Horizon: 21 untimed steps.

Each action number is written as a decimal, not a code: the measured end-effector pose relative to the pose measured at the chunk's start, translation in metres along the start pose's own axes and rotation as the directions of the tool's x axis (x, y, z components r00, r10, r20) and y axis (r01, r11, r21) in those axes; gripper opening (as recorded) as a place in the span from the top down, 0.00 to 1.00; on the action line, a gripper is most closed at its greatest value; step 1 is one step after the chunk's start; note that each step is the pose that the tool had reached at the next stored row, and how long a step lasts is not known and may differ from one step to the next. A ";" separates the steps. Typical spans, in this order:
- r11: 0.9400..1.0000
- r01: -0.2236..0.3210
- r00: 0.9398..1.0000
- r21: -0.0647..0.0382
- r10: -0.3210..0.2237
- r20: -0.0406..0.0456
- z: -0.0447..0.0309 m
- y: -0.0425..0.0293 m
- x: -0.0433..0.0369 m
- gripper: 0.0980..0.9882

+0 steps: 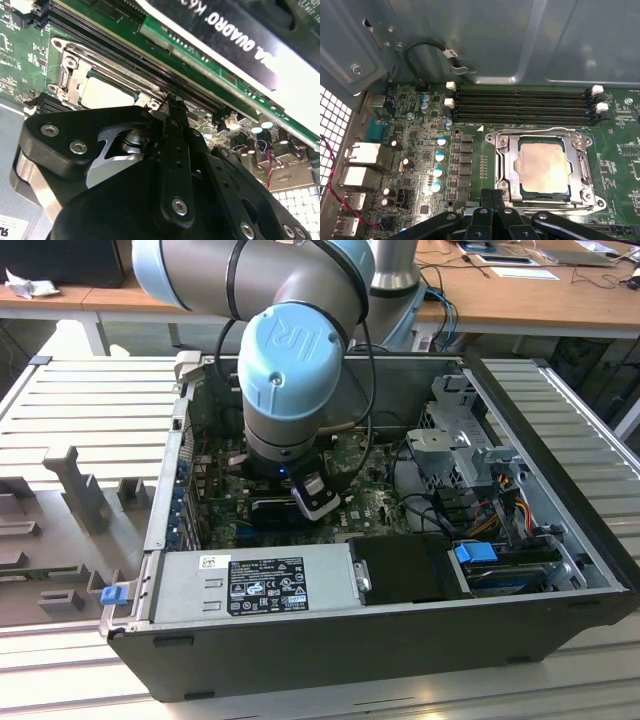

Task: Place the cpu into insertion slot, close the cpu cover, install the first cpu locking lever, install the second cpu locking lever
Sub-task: 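Install the second cpu locking lever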

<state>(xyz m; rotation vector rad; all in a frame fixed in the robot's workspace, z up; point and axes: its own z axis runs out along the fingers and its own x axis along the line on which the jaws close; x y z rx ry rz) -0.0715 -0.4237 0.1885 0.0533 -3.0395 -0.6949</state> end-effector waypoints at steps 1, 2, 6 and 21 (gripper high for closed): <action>1.000 0.000 1.000 0.000 0.000 0.000 0.0007 0.0000 0.0000 0.99; 1.000 0.000 1.000 0.000 0.000 0.000 0.0012 0.0000 0.0000 0.99; 1.000 0.000 1.000 0.000 0.000 0.000 0.0030 0.0008 0.0017 0.99; 1.000 0.000 1.000 0.000 0.000 0.000 -0.0167 0.0105 0.0028 0.99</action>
